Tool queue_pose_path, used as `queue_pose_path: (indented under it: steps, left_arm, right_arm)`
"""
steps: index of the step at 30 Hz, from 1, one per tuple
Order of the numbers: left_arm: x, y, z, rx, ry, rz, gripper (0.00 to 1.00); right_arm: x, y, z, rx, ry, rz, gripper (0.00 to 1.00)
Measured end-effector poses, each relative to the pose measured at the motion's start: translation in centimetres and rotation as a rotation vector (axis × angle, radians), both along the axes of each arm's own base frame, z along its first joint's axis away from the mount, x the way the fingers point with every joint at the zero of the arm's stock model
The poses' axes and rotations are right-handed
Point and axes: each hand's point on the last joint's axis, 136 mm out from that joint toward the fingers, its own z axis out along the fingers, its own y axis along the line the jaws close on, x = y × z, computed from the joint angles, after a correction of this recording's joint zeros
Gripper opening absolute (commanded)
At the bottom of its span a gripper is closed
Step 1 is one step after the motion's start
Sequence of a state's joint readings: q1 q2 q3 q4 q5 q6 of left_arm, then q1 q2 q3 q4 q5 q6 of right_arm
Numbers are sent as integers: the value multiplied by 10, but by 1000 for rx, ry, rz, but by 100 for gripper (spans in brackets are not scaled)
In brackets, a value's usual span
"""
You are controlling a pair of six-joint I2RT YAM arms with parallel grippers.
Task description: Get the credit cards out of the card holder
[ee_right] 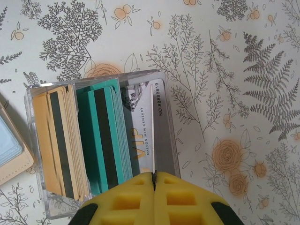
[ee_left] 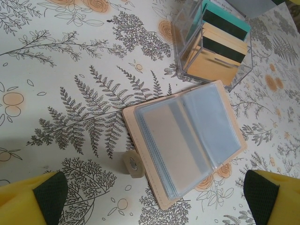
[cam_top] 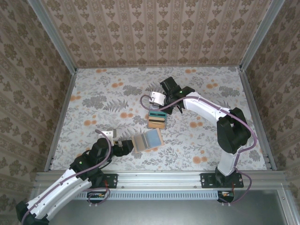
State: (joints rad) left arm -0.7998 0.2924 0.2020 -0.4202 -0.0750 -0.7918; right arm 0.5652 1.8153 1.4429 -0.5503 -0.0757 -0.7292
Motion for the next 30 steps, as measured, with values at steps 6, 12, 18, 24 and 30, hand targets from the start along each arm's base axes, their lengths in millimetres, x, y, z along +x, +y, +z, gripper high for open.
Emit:
queue_pose_path:
  steps: [6,12,18,24,30]
  left_arm:
    - [0,1,-2,2,3,3,100]
    - [1,2,-3,3,5,6,100]
    - [0,1,-3,2,7,5,100]
    - [0,1,-3,1,7,2,100]
    - [1,1,-3,1,8,5,100]
  right_arm:
    - [-1,2,0,16,13,4,0]
    - [1,6,-6,22,33,5,3]
    - [2,6,-8,28,46,-11,37]
    - [6,1,-11,34,54,-42,40]
    - [20,1,-3,92,12,-108,38]
